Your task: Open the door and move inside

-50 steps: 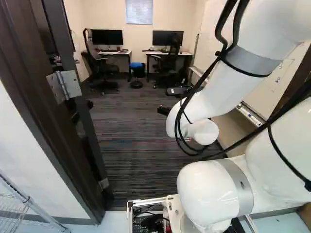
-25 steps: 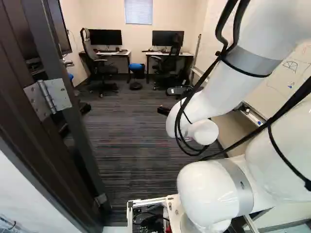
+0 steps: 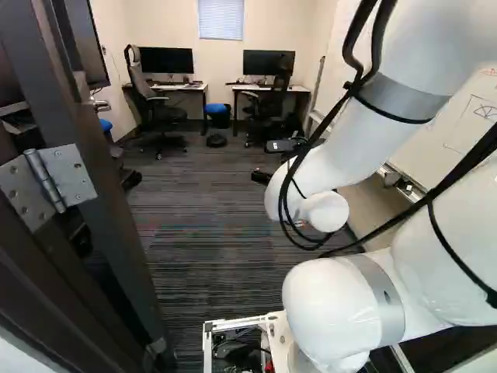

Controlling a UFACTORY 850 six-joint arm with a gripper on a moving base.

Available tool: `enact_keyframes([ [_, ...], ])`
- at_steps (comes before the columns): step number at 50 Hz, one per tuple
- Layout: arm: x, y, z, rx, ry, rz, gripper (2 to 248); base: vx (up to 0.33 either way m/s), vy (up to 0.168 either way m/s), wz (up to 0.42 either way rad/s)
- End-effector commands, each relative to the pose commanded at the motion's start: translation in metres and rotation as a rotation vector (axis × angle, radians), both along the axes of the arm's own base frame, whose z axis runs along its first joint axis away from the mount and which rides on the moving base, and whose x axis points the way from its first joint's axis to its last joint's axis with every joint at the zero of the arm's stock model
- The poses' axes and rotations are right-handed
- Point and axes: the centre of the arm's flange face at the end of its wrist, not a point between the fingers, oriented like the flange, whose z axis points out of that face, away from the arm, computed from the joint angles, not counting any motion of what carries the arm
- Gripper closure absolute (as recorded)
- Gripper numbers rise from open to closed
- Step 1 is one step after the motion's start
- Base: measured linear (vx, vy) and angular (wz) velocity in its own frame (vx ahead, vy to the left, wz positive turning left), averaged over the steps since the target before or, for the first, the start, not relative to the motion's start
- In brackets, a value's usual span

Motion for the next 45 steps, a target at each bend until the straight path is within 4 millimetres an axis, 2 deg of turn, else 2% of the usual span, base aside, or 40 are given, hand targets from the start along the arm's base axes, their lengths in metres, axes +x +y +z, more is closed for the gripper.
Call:
enact_keyframes([
  [45,0.0,0.0,0.0,0.0,0.0,0.0,3,0.177,0.004,-0.004],
])
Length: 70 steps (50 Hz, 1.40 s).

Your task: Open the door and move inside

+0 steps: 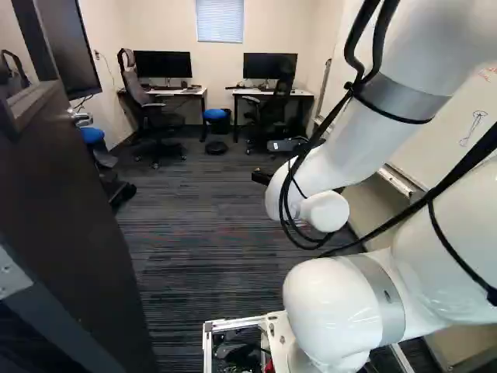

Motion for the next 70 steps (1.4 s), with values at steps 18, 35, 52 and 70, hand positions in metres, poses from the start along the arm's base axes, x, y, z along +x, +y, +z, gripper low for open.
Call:
enact_keyframes([
  [18,0.0,0.0,0.0,0.0,0.0,0.0,3,0.18,0.018,0.062],
  [35,0.0,0.0,0.0,0.0,0.0,0.0,3,0.187,0.034,0.148],
  [52,0.0,0.0,0.0,0.0,0.0,0.0,3,0.182,0.034,0.124],
  [70,0.0,0.0,0.0,0.0,0.0,0.0,3,0.195,0.026,0.133],
])
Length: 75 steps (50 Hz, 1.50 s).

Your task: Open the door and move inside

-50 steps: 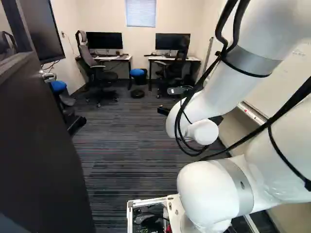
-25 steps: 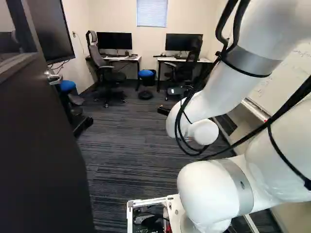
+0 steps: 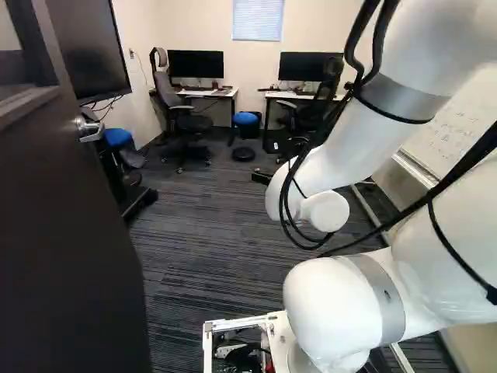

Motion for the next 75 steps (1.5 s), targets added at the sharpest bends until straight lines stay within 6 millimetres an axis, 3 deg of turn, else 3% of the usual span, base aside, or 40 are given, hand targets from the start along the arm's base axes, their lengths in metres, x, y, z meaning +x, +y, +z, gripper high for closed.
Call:
enact_keyframes([
  [34,0.0,0.0,0.0,0.0,0.0,0.0,3,0.195,0.034,0.138],
  [75,0.0,0.0,0.0,0.0,0.0,0.0,3,0.196,0.008,-0.005],
])
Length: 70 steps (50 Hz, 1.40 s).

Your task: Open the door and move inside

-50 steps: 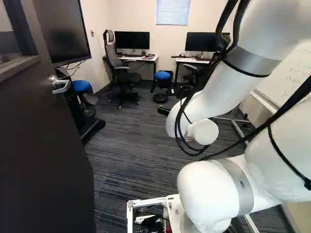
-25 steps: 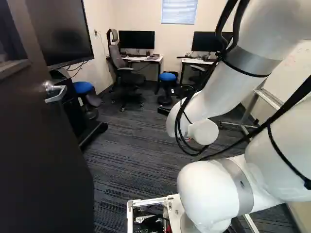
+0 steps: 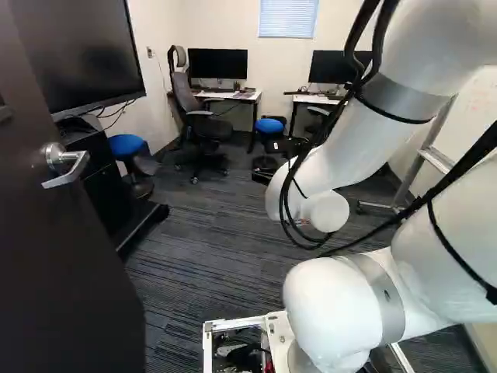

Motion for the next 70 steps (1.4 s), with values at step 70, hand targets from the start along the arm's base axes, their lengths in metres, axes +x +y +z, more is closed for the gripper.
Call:
enact_keyframes([
  [70,0.0,0.0,0.0,0.0,0.0,0.0,3,0.19,0.008,0.001],
])
